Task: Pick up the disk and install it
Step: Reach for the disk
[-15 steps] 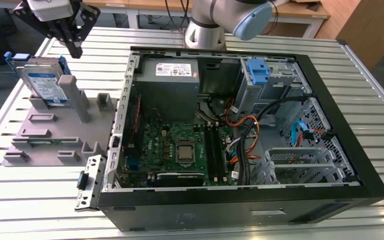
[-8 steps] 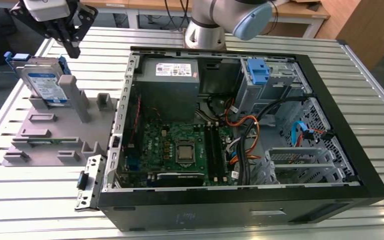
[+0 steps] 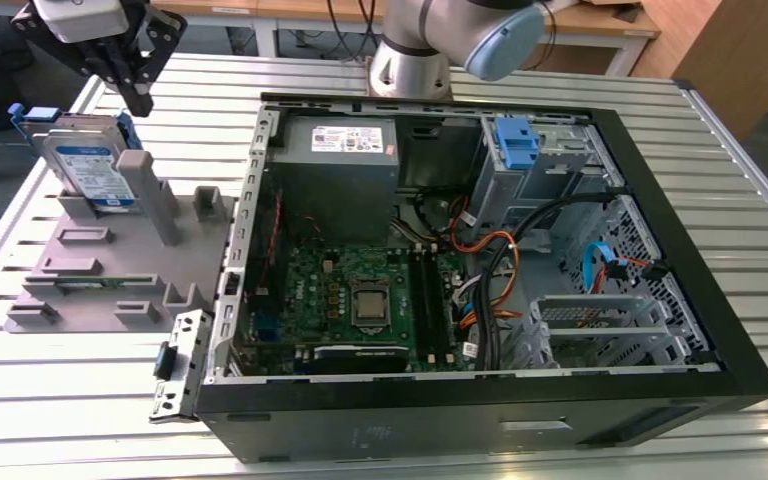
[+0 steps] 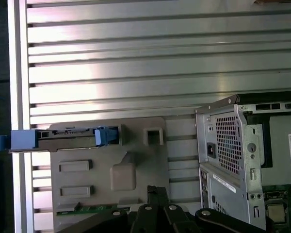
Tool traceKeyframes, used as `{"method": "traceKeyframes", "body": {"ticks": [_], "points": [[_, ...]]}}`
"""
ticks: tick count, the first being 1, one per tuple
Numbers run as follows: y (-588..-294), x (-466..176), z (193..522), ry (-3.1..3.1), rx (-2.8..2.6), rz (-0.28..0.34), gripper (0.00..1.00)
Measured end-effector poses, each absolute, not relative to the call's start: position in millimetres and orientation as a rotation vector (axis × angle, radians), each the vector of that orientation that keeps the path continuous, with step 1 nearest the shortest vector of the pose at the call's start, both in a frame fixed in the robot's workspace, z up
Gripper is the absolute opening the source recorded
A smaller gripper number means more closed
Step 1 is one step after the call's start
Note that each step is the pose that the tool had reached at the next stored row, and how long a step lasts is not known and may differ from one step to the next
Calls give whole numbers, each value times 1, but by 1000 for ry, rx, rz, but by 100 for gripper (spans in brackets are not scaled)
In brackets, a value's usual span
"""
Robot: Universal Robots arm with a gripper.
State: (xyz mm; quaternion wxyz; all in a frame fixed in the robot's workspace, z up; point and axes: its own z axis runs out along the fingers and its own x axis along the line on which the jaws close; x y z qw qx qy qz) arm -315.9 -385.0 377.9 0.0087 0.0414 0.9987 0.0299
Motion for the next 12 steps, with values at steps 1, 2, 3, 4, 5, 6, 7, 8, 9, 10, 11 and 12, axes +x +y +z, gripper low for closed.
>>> {"method": "traceKeyframes", "body": {"ticks": [1,2,3,4,5,6,7,8,9,10,11,12], "points": [[-385,-317,378,3120,129,93,11],[-385,-318,378,3120,129,93,11],[-385,-319,378,3120,129,93,11],[-385,-320,378,3120,129,93,11],[-385,-321,378,3120,129,93,11],[-385,-322,378,3120,129,93,11],[-385,-323,378,3120,129,93,11],[-385,-324,377,3120,129,93,11],[-385,-325,377,3120,129,93,11],[-385,-327,377,3120,129,93,11],[-385,-328,377,3120,129,93,11],[-385,-329,377,3120,129,93,11]]}}
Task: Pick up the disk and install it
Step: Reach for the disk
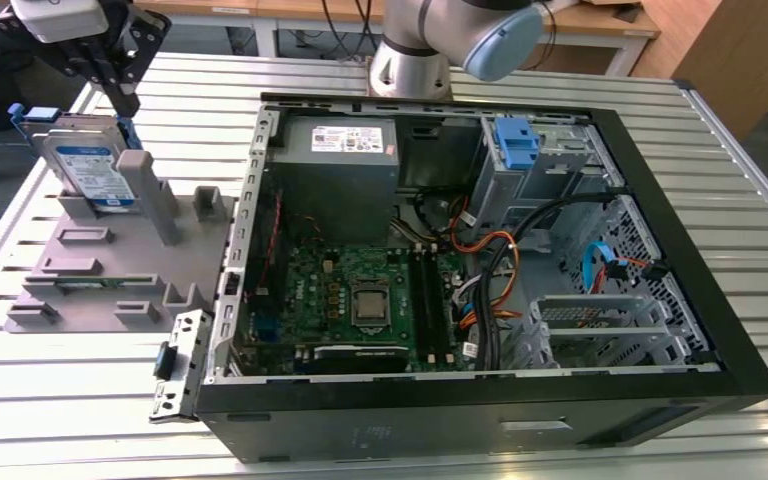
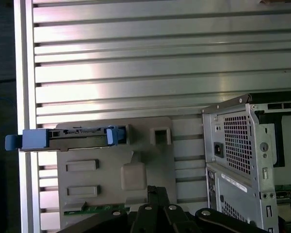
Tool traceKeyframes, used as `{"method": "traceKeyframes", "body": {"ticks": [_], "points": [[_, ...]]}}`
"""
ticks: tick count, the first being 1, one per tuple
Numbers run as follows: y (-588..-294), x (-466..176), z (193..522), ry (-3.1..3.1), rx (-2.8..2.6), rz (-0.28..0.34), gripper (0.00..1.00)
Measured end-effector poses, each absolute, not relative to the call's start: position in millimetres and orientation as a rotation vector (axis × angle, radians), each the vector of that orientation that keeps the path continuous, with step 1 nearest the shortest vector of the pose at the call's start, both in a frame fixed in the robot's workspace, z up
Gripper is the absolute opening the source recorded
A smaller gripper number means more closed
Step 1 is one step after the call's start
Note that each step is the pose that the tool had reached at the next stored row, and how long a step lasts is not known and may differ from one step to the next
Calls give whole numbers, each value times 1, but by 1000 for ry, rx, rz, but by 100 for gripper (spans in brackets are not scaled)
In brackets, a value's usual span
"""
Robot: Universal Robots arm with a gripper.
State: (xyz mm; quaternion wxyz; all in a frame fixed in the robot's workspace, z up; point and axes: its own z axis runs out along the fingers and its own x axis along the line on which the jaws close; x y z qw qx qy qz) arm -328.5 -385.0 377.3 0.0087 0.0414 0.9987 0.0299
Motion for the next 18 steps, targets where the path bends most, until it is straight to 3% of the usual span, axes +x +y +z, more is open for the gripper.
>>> {"method": "traceKeyframes", "body": {"ticks": [18], "points": [[-385,-333,377,3120,129,93,11]]}}
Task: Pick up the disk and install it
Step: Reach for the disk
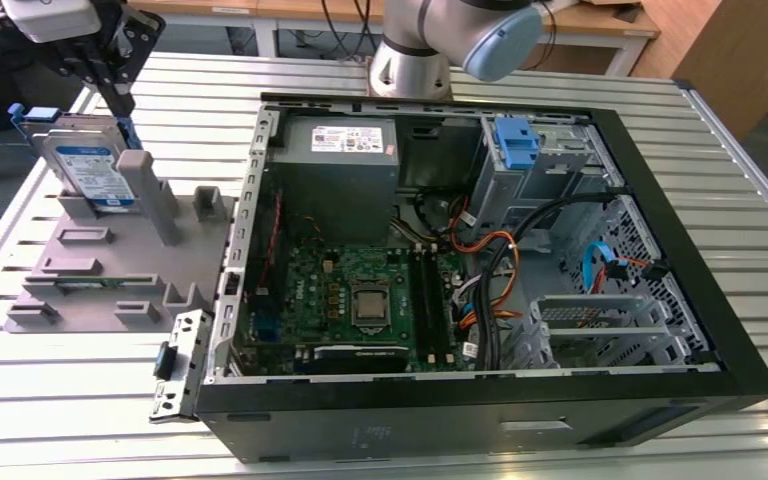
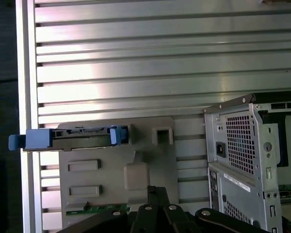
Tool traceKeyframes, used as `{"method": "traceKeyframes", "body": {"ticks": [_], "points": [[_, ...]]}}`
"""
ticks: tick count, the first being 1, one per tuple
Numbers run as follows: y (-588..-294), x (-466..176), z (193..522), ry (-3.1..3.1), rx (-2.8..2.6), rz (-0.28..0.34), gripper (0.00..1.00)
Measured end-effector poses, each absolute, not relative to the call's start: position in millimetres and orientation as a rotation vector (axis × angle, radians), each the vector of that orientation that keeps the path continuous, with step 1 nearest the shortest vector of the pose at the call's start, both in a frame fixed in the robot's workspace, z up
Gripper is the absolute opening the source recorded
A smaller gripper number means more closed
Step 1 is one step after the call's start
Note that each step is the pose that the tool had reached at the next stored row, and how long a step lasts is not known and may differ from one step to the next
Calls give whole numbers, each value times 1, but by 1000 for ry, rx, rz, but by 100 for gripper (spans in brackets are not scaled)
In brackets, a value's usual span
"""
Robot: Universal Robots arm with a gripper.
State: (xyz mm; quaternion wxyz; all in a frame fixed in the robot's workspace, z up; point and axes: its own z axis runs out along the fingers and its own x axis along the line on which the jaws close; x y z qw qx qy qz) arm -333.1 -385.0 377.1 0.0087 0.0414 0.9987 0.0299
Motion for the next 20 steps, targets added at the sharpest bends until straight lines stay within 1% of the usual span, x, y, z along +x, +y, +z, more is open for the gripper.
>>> {"method": "traceKeyframes", "body": {"ticks": [20], "points": [[-376,-385,371,3120,134,93,11]]}}
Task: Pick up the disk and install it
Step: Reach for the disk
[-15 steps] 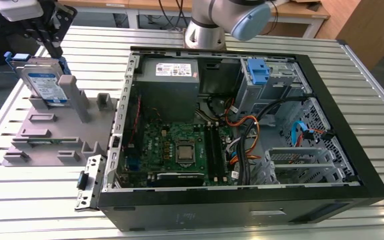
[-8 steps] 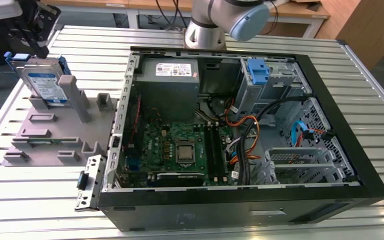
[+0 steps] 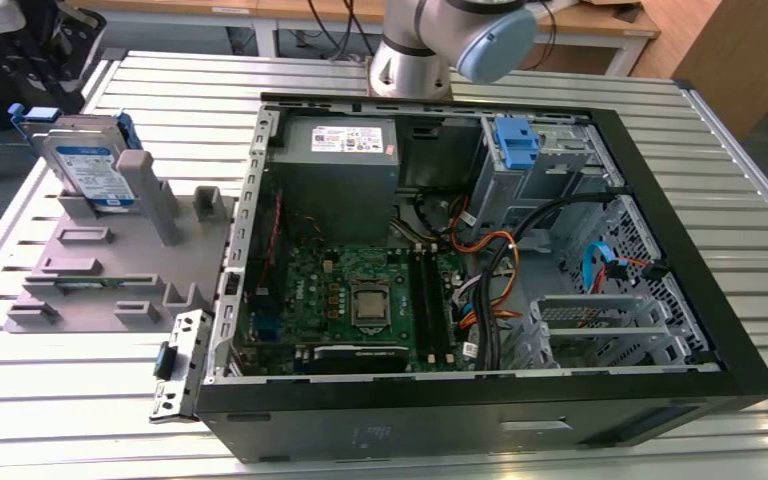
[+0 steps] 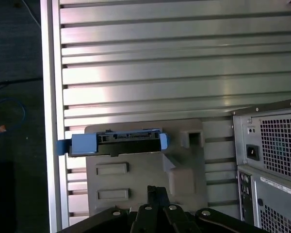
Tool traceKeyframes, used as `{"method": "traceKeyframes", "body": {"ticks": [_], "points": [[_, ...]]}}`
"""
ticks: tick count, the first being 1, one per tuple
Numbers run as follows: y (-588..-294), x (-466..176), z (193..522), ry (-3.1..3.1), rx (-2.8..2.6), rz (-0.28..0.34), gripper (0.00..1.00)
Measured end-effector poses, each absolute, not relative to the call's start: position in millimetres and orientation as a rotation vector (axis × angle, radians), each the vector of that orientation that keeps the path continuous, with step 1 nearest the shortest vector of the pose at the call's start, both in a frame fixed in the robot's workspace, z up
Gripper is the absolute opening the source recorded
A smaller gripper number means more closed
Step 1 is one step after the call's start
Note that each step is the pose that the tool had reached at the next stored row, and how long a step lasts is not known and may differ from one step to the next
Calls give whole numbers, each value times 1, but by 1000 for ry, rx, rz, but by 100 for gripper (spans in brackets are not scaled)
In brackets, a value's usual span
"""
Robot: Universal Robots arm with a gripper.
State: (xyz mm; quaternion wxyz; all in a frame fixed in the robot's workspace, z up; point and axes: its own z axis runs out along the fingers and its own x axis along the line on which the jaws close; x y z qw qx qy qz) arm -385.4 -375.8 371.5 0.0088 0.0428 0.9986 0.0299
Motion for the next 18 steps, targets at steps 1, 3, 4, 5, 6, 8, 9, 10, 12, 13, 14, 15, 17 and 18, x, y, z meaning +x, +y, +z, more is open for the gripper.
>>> {"method": "traceKeyframes", "body": {"ticks": [1,3,4,5,6,8,9,10,12,13,14,15,17,18], "points": [[-375,-387,371,3120,134,93,11],[-373,-391,370,3120,135,93,11],[-371,-393,370,3119,135,94,11],[-370,-394,369,3120,136,93,11],[-368,-396,369,3120,136,93,11],[-364,-398,367,3120,136,93,11],[-362,-399,367,3120,136,93,11],[-360,-400,366,3120,136,93,11],[-355,-403,363,3119,136,93,11],[-353,-404,362,3120,136,93,11],[-351,-406,361,3120,136,93,11],[-349,-408,360,3120,136,93,11],[-346,-412,358,3120,136,93,11],[-345,-414,357,3120,136,93,11]]}}
